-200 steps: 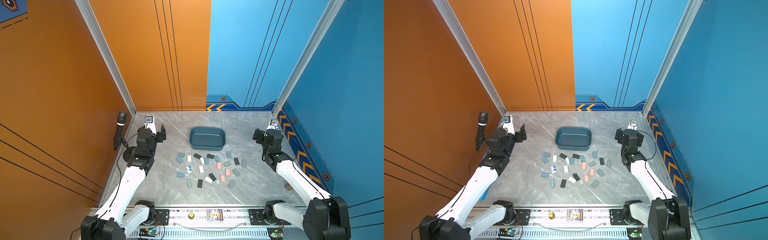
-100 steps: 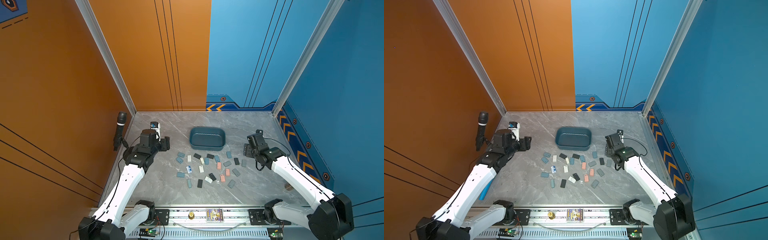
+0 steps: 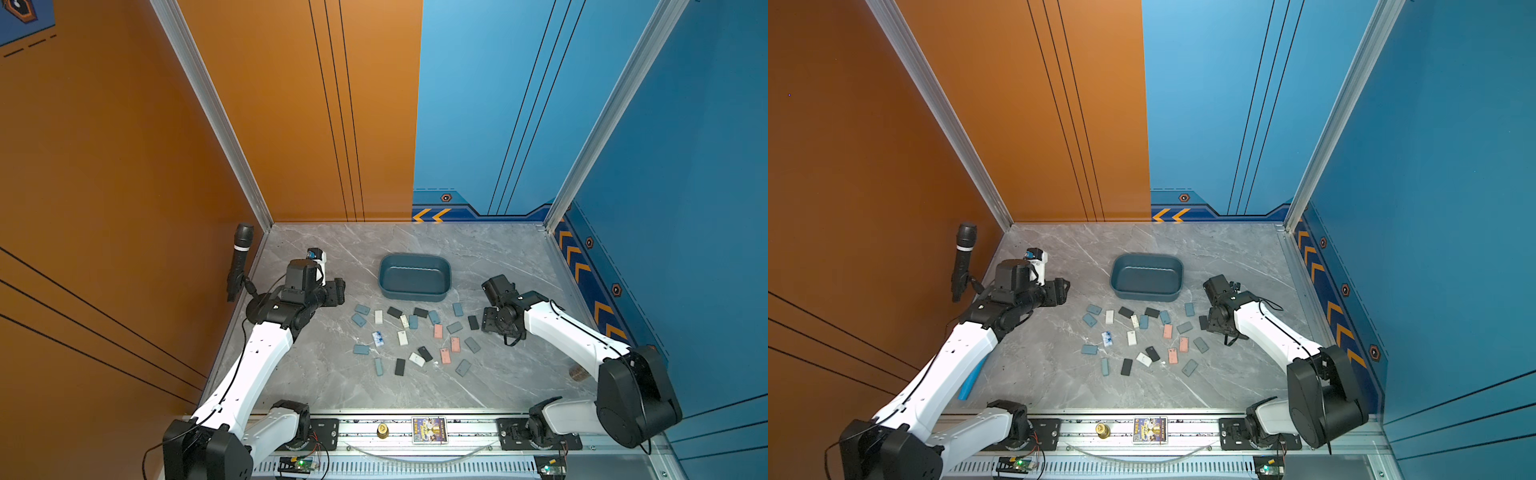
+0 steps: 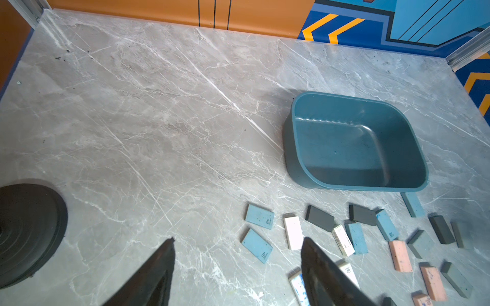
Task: Put the eraser in the storage box
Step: Pick up the eraser from the center of the board.
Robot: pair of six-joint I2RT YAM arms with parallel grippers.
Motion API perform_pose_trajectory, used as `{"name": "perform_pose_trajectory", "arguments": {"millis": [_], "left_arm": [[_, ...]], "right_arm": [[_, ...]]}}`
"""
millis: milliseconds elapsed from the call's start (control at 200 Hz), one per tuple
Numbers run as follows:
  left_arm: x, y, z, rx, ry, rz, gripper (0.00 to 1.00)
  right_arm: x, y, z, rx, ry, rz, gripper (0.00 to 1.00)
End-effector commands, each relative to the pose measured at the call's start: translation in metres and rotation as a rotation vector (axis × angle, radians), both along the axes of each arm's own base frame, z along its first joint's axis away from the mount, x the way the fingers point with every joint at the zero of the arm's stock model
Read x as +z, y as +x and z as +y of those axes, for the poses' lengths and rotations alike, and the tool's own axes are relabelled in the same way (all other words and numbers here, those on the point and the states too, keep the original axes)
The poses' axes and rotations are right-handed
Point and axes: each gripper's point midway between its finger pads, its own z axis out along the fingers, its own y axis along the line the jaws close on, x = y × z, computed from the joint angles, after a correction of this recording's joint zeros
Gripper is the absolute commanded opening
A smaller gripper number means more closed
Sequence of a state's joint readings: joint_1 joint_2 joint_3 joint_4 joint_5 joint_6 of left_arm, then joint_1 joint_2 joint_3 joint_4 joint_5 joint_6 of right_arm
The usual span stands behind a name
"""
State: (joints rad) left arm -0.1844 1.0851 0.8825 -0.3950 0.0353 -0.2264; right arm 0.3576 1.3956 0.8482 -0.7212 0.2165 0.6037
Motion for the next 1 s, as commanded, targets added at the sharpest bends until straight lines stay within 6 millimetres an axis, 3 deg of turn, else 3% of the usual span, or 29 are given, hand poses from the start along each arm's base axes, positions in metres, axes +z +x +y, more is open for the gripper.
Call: {"name": "perform_pose_trajectory", "arguments": {"millis": [0, 496, 996], "left_arm": [[-0.003, -0.003, -0.004, -0.016, -0.021, 0.029, 0.75], [-0.009, -0.003, -0.004, -0.012, -0.014, 0.048, 0.76], [-0.012, -0.003, -0.002, -0.005, -0.006, 0.059, 0.76]], "right_arm": [[-0.01, 0.001, 0.007, -0.018, 0.054, 0.019, 0.73], [-0.035, 0.021, 0.017, -0.04, 0.176, 0.048, 0.7], [-0.043, 0.025, 0.009, -0.07, 0.182, 0.071, 0.6]]}}
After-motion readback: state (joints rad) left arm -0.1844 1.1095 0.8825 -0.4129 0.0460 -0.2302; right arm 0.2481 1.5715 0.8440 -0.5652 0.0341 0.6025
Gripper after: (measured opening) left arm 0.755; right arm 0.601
